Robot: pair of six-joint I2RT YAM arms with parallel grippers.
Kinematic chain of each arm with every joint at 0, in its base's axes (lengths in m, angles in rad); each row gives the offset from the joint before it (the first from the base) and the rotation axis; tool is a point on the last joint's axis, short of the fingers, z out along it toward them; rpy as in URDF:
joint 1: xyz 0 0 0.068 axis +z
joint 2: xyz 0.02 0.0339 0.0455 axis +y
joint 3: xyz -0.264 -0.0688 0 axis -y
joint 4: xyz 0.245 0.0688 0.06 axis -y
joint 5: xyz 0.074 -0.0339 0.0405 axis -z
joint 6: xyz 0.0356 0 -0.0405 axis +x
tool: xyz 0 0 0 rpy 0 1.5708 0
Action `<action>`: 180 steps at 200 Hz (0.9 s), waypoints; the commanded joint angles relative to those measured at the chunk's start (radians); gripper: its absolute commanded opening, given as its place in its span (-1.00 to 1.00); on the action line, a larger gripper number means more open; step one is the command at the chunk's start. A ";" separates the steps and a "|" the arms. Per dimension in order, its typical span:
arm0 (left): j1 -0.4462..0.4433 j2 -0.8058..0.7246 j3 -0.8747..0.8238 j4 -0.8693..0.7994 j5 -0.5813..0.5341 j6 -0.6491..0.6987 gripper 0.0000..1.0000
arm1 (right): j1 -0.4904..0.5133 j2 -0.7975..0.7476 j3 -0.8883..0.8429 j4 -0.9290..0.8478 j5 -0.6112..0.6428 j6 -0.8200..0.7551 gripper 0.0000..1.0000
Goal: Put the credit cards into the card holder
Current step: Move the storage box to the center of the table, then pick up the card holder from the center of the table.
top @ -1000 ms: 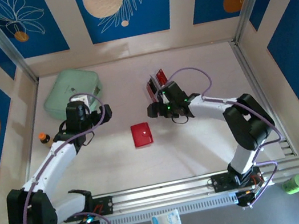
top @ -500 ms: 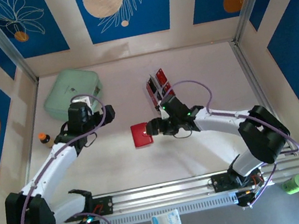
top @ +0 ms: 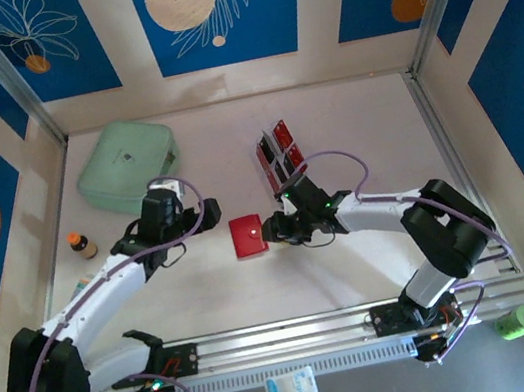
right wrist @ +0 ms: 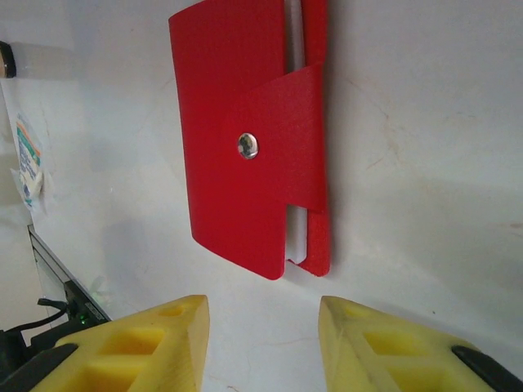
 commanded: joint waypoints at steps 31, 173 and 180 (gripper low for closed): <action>-0.025 0.033 -0.004 -0.004 -0.032 -0.003 1.00 | -0.021 0.063 0.031 0.060 -0.042 0.027 -0.23; -0.040 0.054 0.005 0.002 -0.042 0.008 1.00 | -0.044 0.192 0.119 0.068 -0.071 0.007 -0.23; -0.040 0.055 0.005 0.002 -0.042 0.008 1.00 | -0.045 0.198 0.123 0.067 -0.072 0.005 -0.23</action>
